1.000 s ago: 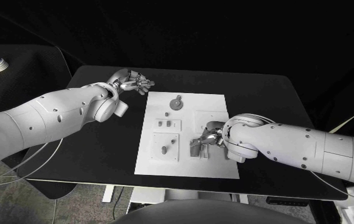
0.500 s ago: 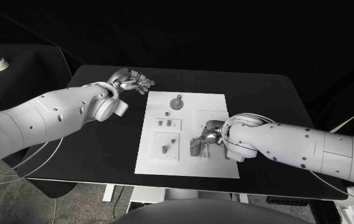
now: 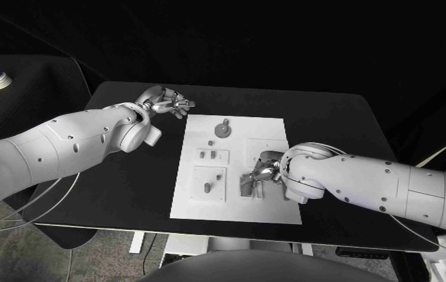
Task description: Assemble the parts on the task board
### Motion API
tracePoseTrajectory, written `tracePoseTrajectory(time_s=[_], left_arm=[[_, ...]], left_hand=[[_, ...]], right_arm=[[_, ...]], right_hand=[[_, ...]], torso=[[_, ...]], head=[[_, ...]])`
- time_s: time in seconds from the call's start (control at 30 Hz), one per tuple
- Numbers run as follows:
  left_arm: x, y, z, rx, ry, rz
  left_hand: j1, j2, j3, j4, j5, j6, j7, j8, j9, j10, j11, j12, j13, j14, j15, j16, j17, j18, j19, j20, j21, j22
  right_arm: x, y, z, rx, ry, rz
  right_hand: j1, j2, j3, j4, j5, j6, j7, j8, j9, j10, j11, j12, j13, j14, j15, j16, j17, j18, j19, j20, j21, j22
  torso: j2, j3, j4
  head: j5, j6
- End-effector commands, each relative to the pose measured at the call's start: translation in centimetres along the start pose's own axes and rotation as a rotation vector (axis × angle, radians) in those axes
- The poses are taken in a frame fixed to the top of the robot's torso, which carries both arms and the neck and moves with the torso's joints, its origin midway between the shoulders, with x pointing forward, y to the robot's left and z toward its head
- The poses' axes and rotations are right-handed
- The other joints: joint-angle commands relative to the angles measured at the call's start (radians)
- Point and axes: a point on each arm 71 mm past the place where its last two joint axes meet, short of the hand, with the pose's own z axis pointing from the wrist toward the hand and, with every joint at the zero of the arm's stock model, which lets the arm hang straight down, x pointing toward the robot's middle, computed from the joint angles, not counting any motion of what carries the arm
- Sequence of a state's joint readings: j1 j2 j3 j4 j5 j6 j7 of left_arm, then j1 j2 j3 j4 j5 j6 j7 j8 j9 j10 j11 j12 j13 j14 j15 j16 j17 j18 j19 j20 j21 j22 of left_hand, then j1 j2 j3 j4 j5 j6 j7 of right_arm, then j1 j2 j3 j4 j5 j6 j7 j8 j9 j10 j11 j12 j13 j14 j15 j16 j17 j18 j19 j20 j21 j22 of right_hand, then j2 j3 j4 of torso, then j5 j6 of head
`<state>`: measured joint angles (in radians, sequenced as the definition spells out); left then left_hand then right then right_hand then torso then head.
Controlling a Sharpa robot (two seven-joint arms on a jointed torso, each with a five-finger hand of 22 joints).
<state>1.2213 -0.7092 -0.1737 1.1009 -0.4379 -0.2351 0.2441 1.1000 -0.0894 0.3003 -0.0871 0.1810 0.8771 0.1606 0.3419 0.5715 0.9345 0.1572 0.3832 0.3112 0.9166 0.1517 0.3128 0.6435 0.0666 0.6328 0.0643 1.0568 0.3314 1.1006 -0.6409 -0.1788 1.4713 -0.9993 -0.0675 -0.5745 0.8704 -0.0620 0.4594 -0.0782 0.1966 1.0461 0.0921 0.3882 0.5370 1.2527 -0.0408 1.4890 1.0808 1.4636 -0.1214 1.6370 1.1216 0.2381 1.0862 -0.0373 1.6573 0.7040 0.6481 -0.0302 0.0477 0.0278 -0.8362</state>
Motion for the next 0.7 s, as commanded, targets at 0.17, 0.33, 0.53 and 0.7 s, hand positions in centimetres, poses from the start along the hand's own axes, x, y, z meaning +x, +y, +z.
tracePoseTrajectory(time_s=[0.17, 0.33, 0.53, 0.7], left_arm=[[0.15, -0.10, 0.04, 0.002, 0.016, -0.001], [0.13, -0.07, 0.03, 0.000, 0.016, -0.001], [0.18, -0.08, 0.04, -0.001, 0.018, -0.001], [0.15, -0.04, 0.04, -0.003, 0.018, -0.001]], left_hand=[[-0.005, 0.008, -0.001, 0.006, 0.003, 0.003, -0.004, -0.003, 0.000, 0.001, 0.001, -0.007, 0.001, -0.003, 0.000, -0.007, -0.001, 0.011, -0.007, -0.003, -0.007, -0.001], [-0.005, 0.007, -0.001, 0.006, 0.003, 0.003, -0.004, -0.003, 0.000, 0.001, 0.001, -0.008, 0.001, -0.003, 0.000, -0.007, -0.002, 0.011, -0.007, -0.003, -0.007, -0.001], [-0.005, 0.007, -0.001, 0.006, 0.003, 0.003, -0.004, -0.003, 0.000, 0.000, 0.001, -0.008, 0.001, -0.004, 0.000, -0.008, -0.002, 0.011, -0.007, -0.002, -0.007, -0.001], [-0.005, 0.007, -0.002, 0.006, 0.003, 0.003, -0.004, -0.003, 0.000, 0.000, 0.001, -0.009, 0.001, -0.005, 0.000, -0.008, -0.002, 0.011, -0.008, -0.002, -0.008, -0.001]], right_arm=[[0.56, -0.49, 0.20, 0.015, 0.107, 0.092], [0.93, -0.34, 0.13, 0.012, 0.151, 0.094], [0.97, -0.26, 0.13, 0.009, 0.153, 0.085], [0.97, -0.22, 0.18, 0.006, 0.156, 0.079]], right_hand=[[0.091, 0.068, 0.070, -0.064, 0.008, 0.046, 0.039, 0.000, 0.002, 0.002, -0.008, 0.005, 0.002, 0.084, -0.007, 0.002, 0.002, 0.024, 0.001, -0.008, 0.123, 0.002], [0.091, 0.062, 0.069, -0.063, 0.008, 0.044, 0.039, -0.001, 0.001, 0.001, -0.007, 0.005, 0.002, 0.084, -0.006, 0.002, 0.004, 0.024, 0.001, -0.007, 0.122, 0.002], [0.088, 0.054, 0.067, -0.060, 0.008, 0.042, 0.041, -0.002, 0.001, 0.001, -0.006, 0.004, 0.002, 0.085, -0.006, 0.003, 0.006, 0.024, -0.001, -0.006, 0.122, 0.003], [0.087, 0.051, 0.067, -0.059, 0.007, 0.042, 0.041, -0.003, 0.000, 0.000, -0.006, 0.004, 0.002, 0.085, -0.006, 0.003, 0.008, 0.024, -0.001, -0.005, 0.122, 0.003]], torso=[[0.000, 0.0000, -0.0002], [0.000, 0.0003, -0.0001], [0.000, 0.0005, -0.0004], [0.000, 0.0007, -0.0006]], head=[[0.001, -0.003], [0.002, -0.003], [0.003, -0.004], [0.003, -0.004]])
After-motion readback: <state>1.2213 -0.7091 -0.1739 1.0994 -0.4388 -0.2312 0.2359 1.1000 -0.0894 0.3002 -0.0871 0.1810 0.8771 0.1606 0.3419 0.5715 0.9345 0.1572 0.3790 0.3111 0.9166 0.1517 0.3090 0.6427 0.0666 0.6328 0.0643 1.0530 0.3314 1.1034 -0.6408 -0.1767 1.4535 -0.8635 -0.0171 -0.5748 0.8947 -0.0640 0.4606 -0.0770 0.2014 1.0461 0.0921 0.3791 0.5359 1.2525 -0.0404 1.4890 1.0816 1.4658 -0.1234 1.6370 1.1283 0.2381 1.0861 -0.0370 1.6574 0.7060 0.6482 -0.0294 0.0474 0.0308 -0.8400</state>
